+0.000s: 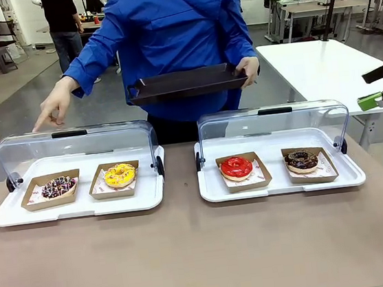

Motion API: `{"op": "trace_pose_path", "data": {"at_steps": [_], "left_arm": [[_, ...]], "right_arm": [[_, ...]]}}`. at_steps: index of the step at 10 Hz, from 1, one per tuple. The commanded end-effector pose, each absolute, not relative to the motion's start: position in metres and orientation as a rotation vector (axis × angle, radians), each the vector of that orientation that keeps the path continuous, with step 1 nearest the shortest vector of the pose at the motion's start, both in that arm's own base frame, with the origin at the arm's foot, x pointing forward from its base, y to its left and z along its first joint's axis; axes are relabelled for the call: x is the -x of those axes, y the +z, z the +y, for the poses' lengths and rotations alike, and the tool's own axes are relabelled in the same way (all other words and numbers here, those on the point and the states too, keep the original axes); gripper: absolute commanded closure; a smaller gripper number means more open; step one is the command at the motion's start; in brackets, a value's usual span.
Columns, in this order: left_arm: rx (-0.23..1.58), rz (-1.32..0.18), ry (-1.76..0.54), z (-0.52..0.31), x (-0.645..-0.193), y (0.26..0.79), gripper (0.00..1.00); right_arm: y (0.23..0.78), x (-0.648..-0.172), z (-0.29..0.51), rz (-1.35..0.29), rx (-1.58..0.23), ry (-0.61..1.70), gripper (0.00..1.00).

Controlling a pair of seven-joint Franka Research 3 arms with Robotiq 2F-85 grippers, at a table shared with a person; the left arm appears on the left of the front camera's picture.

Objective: Provide the desired donut to the person.
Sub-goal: Pick up and lift the Paper togo box containing the Donut pointed at by the person.

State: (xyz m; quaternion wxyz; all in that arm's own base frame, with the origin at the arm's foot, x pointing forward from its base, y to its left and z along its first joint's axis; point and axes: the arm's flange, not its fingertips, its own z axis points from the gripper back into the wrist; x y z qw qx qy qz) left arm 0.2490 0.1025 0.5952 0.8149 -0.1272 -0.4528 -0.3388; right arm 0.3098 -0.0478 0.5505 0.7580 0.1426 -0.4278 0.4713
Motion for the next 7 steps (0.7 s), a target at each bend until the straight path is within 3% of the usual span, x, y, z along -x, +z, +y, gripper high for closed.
{"op": "trace_pose_path", "data": {"at_steps": [1,4,5,7], "left_arm": [[0.28,-0.974,-0.708,0.103,-0.249,0.597,0.0],[0.271,-0.966,-0.723,0.102,-0.249,0.595,0.0],[0.292,-0.825,-0.881,0.091,-0.262,0.592,0.0],[0.154,-0.602,-1.111,0.068,-0.283,0.58,0.0]], "right_arm": [[0.55,-0.31,-0.047,-0.942,-0.32,1.04,0.0],[0.55,-0.31,-0.047,-0.942,-0.32,1.04,0.0],[0.55,-0.31,-0.047,-0.942,-0.32,1.04,0.0],[0.55,-0.31,-0.047,-0.942,-0.32,1.04,0.0]]}}
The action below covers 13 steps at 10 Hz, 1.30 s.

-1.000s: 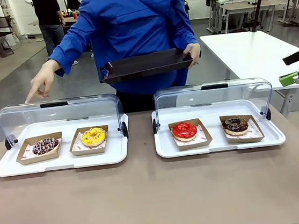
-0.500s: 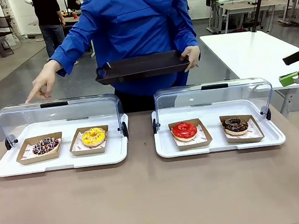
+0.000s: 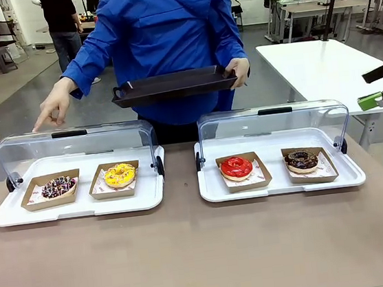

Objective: Provide the desired donut to the person.
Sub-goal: Pick up and lift the Paper togo box containing the Donut pointed at by the person.

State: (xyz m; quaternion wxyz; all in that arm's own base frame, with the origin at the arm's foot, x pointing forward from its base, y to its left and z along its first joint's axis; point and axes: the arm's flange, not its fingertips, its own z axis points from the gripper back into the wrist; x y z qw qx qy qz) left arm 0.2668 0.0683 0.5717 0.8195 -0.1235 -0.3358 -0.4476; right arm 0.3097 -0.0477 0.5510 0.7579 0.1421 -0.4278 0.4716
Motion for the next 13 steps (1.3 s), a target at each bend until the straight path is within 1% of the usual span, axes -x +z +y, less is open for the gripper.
{"op": "trace_pose_path", "data": {"at_steps": [1,2,3,4,5,6,7,8,11,12,13], "left_arm": [[0.047,-0.473,-1.188,0.057,-0.295,0.567,0.0],[0.031,-0.408,-1.31,0.046,-0.309,0.546,0.0],[-0.022,-0.407,-1.384,0.037,-0.325,0.521,0.0],[-0.081,-0.365,-1.433,0.031,-0.339,0.49,0.0],[-0.033,-0.331,-1.463,0.027,-0.352,0.459,0.0],[-0.015,-0.3,-1.427,0.022,-0.362,0.435,0.0],[-0.019,-0.315,-1.401,0.022,-0.375,0.417,0.0],[-0.015,-0.296,-1.444,0.022,-0.382,0.404,0.0],[-0.048,-0.293,-1.354,0.027,-0.41,0.362,0.0],[-0.034,-0.269,-1.333,0.028,-0.413,0.356,0.0],[-0.06,-0.27,-1.327,0.028,-0.417,0.354,0.0]], "right_arm": [[0.55,-0.31,-0.047,-0.942,-0.32,1.04,0.0],[0.55,-0.31,-0.047,-0.942,-0.32,1.04,0.0],[0.55,-0.31,-0.047,-0.942,-0.32,1.04,0.0],[0.55,-0.31,-0.047,-0.942,-0.32,1.04,0.0],[0.55,-0.31,-0.047,-0.942,-0.32,1.04,0.0],[0.55,-0.31,-0.047,-0.942,-0.32,1.04,0.0],[0.55,-0.31,-0.047,-0.942,-0.32,1.04,0.0],[0.55,-0.31,-0.047,-0.942,-0.32,1.04,0.0],[0.55,-0.31,-0.047,-0.942,-0.32,1.04,0.0],[0.55,-0.31,-0.047,-0.942,-0.32,1.04,0.0],[0.55,-0.31,-0.047,-0.942,-0.32,1.04,0.0]]}}
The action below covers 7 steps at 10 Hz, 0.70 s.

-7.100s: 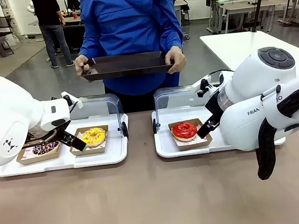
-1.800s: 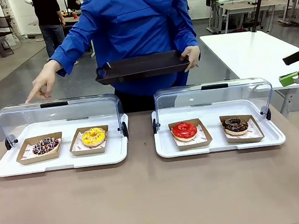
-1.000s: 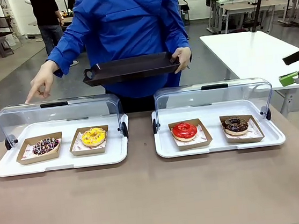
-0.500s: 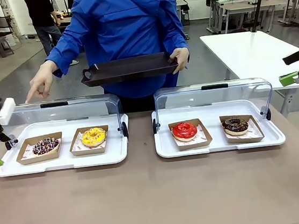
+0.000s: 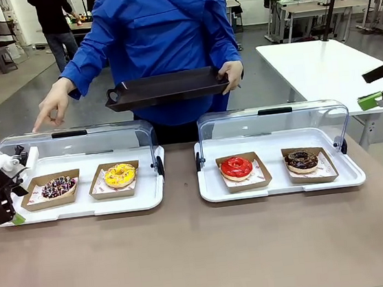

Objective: Provide the desired donut to the person.
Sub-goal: Pick up and lift the Paper togo box containing the Donut pointed at by the person.

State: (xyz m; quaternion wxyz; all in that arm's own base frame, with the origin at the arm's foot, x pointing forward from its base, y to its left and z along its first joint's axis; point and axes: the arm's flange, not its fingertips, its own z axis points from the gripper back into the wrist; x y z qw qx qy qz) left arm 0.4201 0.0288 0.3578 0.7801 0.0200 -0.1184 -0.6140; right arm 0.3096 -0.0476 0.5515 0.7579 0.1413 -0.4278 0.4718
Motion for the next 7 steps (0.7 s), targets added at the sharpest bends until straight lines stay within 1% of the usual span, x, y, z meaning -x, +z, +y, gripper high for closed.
{"op": "trace_pose_path", "data": {"at_steps": [1,3,7], "left_arm": [[-0.097,-0.259,-1.321,0.029,-0.422,0.35,0.0],[-0.122,-0.243,-1.32,0.031,-0.431,0.34,0.0],[-0.121,-0.273,-1.288,0.036,-0.442,0.336,0.0]], "right_arm": [[0.55,-0.31,-0.047,-0.942,-0.32,1.04,0.0],[0.55,-0.31,-0.047,-0.942,-0.32,1.04,0.0],[0.55,-0.31,-0.047,-0.942,-0.32,1.04,0.0]]}}
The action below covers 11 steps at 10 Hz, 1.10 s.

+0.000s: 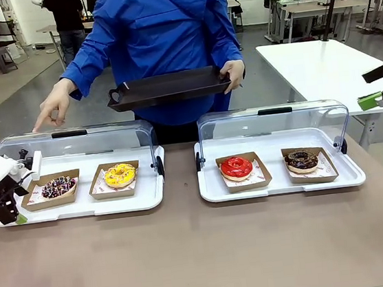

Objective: Provide the desired donut to the person.
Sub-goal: Pick up and lift the Paper togo box containing the Donut pointed at by the person.

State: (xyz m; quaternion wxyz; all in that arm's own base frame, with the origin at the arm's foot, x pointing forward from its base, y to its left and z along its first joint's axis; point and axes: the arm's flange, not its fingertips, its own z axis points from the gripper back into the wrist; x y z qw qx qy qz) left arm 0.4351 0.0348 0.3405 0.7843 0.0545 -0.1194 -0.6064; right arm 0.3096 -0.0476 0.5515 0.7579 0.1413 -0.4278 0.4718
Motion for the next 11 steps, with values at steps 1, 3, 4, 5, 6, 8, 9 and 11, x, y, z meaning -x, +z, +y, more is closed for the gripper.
{"op": "trace_pose_path", "data": {"at_steps": [1,3,4,5,6,8,9,11], "left_arm": [[-0.126,-0.279,-1.286,0.036,-0.445,0.336,0.0],[-0.126,-0.29,-1.287,0.033,-0.45,0.338,0.0],[-0.128,-0.31,-1.271,0.035,-0.452,0.334,0.0],[-0.13,-0.317,-1.259,0.037,-0.455,0.332,0.0],[-0.127,-0.321,-1.255,0.038,-0.456,0.332,0.0],[-0.165,-0.34,-1.262,0.037,-0.459,0.331,0.57],[-0.175,-0.338,-1.257,0.037,-0.461,0.33,0.57],[-0.16,-0.323,-1.263,0.039,-0.462,0.328,0.62]], "right_arm": [[0.55,-0.31,-0.047,-0.942,-0.32,1.04,0.0],[0.55,-0.31,-0.047,-0.942,-0.32,1.04,0.0],[0.55,-0.31,-0.047,-0.942,-0.32,1.04,0.0],[0.55,-0.31,-0.047,-0.942,-0.32,1.04,0.0],[0.55,-0.31,-0.047,-0.942,-0.32,1.04,0.0],[0.55,-0.31,-0.047,-0.942,-0.32,1.04,0.0],[0.55,-0.31,-0.047,-0.942,-0.32,1.04,0.0],[0.55,-0.31,-0.047,-0.942,-0.32,1.04,0.0]]}}
